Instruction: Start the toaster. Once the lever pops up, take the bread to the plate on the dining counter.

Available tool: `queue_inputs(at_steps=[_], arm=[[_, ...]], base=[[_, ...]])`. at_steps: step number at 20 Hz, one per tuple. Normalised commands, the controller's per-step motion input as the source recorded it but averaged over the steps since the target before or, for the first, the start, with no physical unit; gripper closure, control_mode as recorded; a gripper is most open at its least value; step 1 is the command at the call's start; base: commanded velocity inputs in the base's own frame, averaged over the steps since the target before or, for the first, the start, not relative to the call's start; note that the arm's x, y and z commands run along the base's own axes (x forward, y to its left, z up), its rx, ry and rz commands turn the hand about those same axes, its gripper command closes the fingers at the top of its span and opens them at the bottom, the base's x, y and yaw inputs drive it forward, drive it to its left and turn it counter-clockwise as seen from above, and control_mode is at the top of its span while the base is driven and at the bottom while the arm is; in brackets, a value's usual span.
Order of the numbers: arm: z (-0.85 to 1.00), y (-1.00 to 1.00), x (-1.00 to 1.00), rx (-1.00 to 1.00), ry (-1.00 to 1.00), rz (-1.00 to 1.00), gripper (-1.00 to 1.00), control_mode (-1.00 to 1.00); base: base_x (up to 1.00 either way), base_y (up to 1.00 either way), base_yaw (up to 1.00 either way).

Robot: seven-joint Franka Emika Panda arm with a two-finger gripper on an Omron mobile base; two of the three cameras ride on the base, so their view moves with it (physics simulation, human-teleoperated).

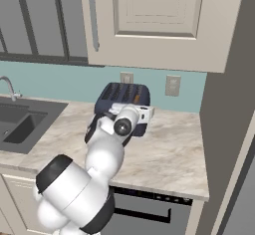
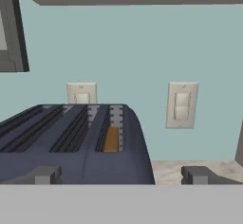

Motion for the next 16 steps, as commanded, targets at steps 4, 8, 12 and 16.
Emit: queue_inputs(at_steps=[4, 8, 12, 16], arm=[[0.01, 0.02, 0.16, 0.00, 0.01, 0.00, -1.00, -1.00], [0.00, 0.09, 0.12, 0.00, 0.03, 0.00, -1.00, -1.00], [0.00, 0.11, 0.16, 0.00, 0.03, 0.00, -1.00, -1.00], [0.00, 0.05, 0.19, 0.00, 0.00, 0.00, -1.00, -1.00]], base=[[0.00, 0.00, 0.00], [0.00, 0.00, 0.00], [0.00, 0.00, 0.00], [0.00, 0.00, 0.00]])
